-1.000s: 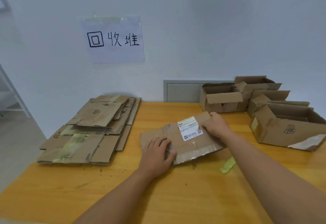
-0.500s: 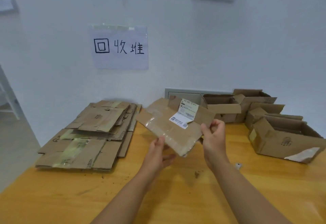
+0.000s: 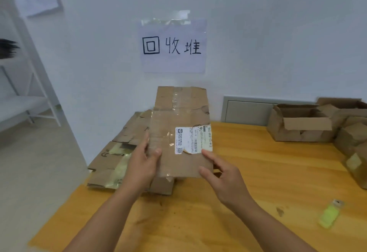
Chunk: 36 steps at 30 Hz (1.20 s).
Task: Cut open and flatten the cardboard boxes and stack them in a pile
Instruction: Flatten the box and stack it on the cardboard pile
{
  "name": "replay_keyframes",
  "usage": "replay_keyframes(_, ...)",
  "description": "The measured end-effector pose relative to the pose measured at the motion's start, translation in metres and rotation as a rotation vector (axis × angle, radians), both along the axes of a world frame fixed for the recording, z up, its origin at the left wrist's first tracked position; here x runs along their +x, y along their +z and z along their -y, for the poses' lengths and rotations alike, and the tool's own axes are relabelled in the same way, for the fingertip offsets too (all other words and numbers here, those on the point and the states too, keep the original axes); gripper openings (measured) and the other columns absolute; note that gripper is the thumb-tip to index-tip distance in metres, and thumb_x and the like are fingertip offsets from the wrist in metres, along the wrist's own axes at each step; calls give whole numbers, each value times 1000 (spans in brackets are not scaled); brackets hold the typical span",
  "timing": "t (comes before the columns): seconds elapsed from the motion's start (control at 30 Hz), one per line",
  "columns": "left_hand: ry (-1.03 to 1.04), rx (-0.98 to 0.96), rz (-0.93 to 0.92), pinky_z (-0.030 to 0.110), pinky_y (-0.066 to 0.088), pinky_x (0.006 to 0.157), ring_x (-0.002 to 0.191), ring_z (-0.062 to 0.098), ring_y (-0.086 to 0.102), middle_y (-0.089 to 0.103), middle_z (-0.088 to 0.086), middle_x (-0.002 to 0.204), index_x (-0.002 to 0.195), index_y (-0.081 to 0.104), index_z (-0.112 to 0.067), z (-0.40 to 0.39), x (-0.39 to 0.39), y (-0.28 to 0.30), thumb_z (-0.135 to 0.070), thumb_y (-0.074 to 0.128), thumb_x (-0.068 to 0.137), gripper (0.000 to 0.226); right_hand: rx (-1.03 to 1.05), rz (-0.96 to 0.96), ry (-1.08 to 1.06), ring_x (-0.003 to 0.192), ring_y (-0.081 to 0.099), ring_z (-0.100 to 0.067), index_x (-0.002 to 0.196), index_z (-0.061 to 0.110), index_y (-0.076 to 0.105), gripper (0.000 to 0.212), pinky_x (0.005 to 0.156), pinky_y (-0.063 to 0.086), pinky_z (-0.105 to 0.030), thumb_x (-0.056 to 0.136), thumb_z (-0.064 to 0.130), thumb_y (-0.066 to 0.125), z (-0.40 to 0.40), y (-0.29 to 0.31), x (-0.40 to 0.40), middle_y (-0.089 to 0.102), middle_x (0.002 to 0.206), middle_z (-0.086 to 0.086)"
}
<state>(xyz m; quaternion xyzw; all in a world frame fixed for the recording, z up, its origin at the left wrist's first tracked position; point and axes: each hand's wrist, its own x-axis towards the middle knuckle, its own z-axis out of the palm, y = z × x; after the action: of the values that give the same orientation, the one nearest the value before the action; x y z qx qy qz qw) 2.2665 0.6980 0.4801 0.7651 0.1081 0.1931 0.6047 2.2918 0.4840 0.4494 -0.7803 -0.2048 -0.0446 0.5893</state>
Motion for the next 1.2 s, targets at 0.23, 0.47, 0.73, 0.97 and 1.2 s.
replay_keyframes(0.23, 209, 391, 17, 36, 53, 76, 91, 16, 61, 57, -9, 104, 120, 49, -33, -70, 58, 13, -14, 53, 98, 30, -214, 60, 46, 112, 57, 2, 146, 27, 47, 56, 95, 47, -18, 94, 36, 66, -79, 16, 60, 57, 137, 11)
replay_keyframes(0.47, 251, 755, -139, 35, 45, 90, 116, 27, 56, 58, 6, 131, 125, 63, -19, -119, 134, -18, -26, 48, 101, 30, -634, 107, 67, 132, 46, -21, 151, 25, 39, 66, 99, 41, -34, 95, 56, 54, -125, -1, 117, 52, 145, 1)
replay_keyframes(0.73, 246, 1068, -235, 39, 36, 99, 124, 29, 42, 48, 5, 139, 121, 65, -19, -104, 140, -62, -23, 43, 101, 30, -957, 256, 93, 151, 0, -21, 149, 30, 34, 63, 122, 10, -45, 96, 63, 39, -129, -38, 137, 9, 164, -1)
replay_keyframes(0.97, 111, 881, -218, 36, 39, 98, 125, 26, 46, 49, 3, 141, 131, 57, -20, -88, 134, -82, -33, 42, 103, 35, -965, 171, 197, 153, -1, -13, 158, 30, 14, 69, 123, 8, -45, 99, 63, 28, -132, -50, 146, 1, 167, 6)
replay_keyframes(1.2, -7, 891, -372, 40, 21, 118, 147, 24, 23, 24, 5, 161, 148, 39, -20, -86, 134, -74, -41, 37, 103, 50, -961, 66, 291, 153, -3, -15, 158, 24, 14, 75, 122, 8, -51, 98, 61, 38, -122, -24, 144, -1, 167, 1)
